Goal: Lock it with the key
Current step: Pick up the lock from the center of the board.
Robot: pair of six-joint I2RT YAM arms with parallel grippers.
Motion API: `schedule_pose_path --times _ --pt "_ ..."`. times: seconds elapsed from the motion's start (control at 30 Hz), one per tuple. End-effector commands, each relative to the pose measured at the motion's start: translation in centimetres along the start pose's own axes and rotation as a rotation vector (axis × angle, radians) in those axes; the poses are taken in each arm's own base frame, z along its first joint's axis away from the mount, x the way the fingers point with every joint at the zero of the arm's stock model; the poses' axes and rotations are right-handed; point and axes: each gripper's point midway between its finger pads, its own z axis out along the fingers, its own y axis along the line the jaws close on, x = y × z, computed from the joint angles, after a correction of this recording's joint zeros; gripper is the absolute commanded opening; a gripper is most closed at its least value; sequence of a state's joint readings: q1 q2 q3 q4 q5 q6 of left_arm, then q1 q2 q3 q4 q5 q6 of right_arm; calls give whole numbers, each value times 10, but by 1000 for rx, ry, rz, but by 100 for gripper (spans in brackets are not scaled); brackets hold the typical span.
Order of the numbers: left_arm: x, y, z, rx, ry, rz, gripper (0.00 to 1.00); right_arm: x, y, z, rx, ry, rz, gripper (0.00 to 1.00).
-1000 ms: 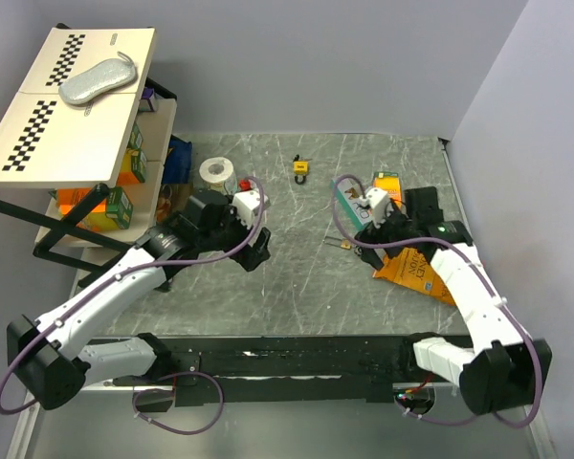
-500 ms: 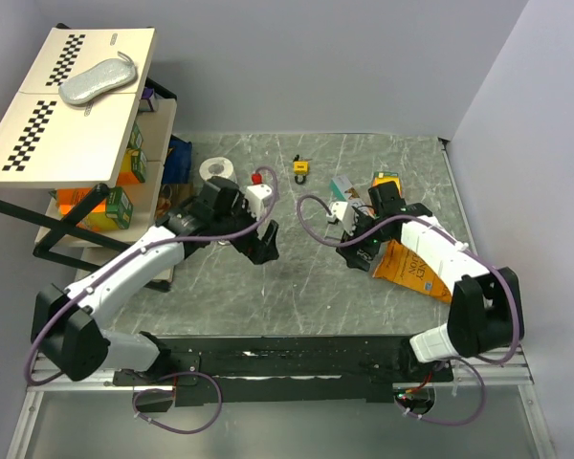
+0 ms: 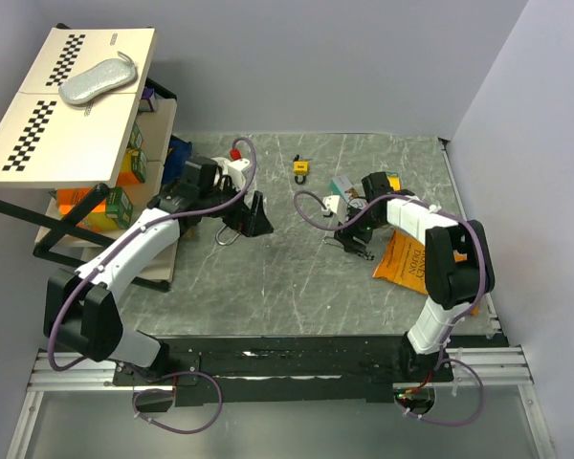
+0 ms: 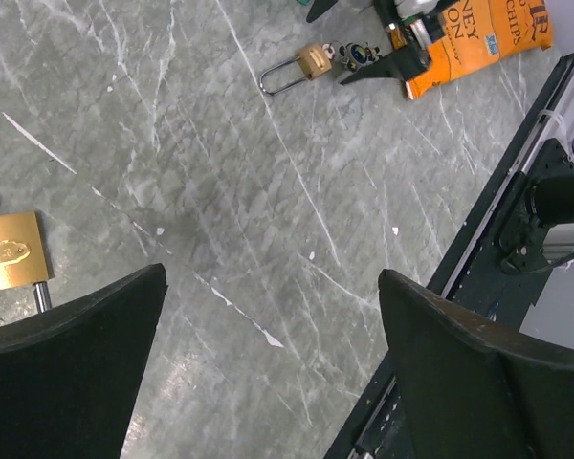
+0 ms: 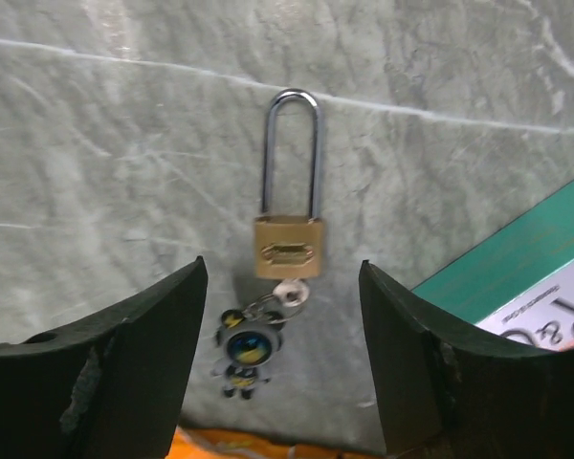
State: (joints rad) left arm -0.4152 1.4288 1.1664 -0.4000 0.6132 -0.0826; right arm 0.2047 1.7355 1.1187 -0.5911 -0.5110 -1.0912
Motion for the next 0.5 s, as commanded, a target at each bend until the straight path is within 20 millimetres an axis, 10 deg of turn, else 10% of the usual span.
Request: schedule_pose_path --times 0.0,0.47 --pt "-20 -6 3 36 -58 36 99 -7 -26 5 45 -9 -93 68" --pt "-17 3 12 15 -76 -3 99 5 -24 16 -17 67 -105 63"
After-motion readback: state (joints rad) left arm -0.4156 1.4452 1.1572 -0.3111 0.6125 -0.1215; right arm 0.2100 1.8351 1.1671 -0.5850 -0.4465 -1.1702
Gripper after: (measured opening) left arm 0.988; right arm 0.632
